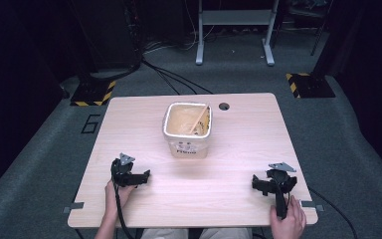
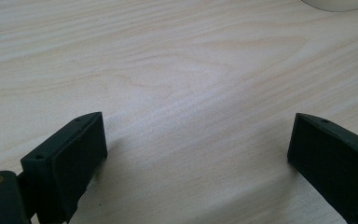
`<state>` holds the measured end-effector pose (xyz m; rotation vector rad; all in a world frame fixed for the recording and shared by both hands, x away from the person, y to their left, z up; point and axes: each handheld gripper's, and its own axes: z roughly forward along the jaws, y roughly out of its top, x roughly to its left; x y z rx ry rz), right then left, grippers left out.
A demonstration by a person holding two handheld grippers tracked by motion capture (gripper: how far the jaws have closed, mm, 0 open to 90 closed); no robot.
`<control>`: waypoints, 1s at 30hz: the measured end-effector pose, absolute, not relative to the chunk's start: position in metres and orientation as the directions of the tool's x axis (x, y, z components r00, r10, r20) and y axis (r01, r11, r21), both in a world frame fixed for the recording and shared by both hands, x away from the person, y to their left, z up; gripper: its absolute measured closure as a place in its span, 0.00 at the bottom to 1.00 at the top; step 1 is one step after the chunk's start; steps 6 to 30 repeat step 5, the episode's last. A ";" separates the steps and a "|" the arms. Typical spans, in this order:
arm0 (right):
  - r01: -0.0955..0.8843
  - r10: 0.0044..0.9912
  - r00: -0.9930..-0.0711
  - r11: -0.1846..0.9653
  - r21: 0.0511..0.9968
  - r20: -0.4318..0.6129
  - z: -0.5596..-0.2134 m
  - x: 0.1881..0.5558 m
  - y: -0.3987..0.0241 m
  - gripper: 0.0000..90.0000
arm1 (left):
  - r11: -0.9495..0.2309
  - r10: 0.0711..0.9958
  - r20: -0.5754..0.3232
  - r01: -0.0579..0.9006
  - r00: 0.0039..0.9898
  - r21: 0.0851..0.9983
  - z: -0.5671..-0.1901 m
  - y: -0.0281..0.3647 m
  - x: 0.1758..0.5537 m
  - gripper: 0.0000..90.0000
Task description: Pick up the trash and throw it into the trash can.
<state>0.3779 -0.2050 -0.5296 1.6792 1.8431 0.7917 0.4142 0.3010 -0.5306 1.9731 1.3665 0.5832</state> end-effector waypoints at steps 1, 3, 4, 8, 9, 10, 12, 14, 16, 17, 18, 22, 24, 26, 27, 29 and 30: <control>0.692 0.995 -0.096 0.061 0.720 0.009 -0.530 0.378 -0.205 0.00 | -0.235 0.936 -0.007 0.640 0.352 0.731 -0.531 0.301 0.414 0.05; 0.692 0.995 -0.096 0.061 0.720 0.009 -0.530 0.378 -0.205 0.00 | -0.235 0.936 -0.007 0.641 0.351 0.730 -0.531 0.301 0.415 0.05; 0.692 0.995 -0.097 0.061 0.720 0.009 -0.530 0.378 -0.205 0.00 | -0.234 0.937 -0.008 0.641 0.350 0.731 -0.531 0.301 0.415 0.05; 0.692 0.995 -0.096 0.061 0.720 0.009 -0.530 0.378 -0.205 0.00 | -0.234 0.937 -0.008 0.641 0.351 0.731 -0.531 0.301 0.415 0.05; 0.692 0.995 -0.096 0.061 0.720 0.009 -0.530 0.378 -0.205 0.00 | -0.234 0.937 -0.008 0.641 0.351 0.731 -0.531 0.301 0.415 0.05; 0.692 0.995 -0.096 0.061 0.720 0.009 -0.530 0.378 -0.205 0.00 | -0.234 0.937 -0.008 0.641 0.351 0.731 -0.531 0.301 0.415 0.05; 0.692 0.995 -0.096 0.061 0.720 0.009 -0.530 0.378 -0.205 0.00 | -0.234 0.937 -0.008 0.641 0.351 0.731 -0.531 0.301 0.415 0.05; 0.692 0.995 -0.096 0.061 0.720 0.009 -0.530 0.378 -0.205 0.00 | -0.234 0.937 -0.008 0.641 0.351 0.731 -0.531 0.301 0.415 0.05; 0.692 0.995 -0.096 0.061 0.720 0.009 -0.530 0.378 -0.205 0.00 | -0.234 0.937 -0.008 0.641 0.351 0.731 -0.531 0.301 0.415 0.05; 0.692 0.995 -0.096 0.061 0.720 0.009 -0.530 0.378 -0.205 0.00 | -0.234 0.937 -0.008 0.641 0.351 0.731 -0.531 0.301 0.415 0.05; 0.692 0.995 -0.096 0.061 0.720 0.009 -0.530 0.378 -0.205 0.00 | -0.234 0.937 -0.008 0.641 0.351 0.731 -0.531 0.301 0.415 0.05; 0.692 0.995 -0.096 0.061 0.720 0.009 -0.530 0.378 -0.205 0.00 | -0.234 0.937 -0.008 0.641 0.351 0.731 -0.531 0.301 0.415 0.05; 0.692 0.995 -0.096 0.061 0.720 0.009 -0.530 0.378 -0.205 0.00 | -0.234 0.937 -0.008 0.641 0.351 0.731 -0.531 0.301 0.415 0.05; 0.692 0.995 -0.096 0.061 0.720 0.009 -0.530 0.378 -0.205 0.00 | -0.234 0.937 -0.008 0.641 0.351 0.731 -0.531 0.301 0.415 0.05; 0.692 0.995 -0.096 0.061 0.720 0.009 -0.530 0.378 -0.205 0.00 | -0.234 0.937 -0.008 0.641 0.351 0.731 -0.531 0.301 0.415 0.05; 0.692 0.995 -0.096 0.061 0.720 0.009 -0.530 0.378 -0.205 0.00 | -0.234 0.937 -0.008 0.641 0.351 0.731 -0.531 0.301 0.415 0.05; 0.692 0.995 -0.096 0.061 0.720 0.009 -0.530 0.378 -0.205 0.00 | -0.234 0.937 -0.008 0.641 0.351 0.731 -0.531 0.301 0.415 0.05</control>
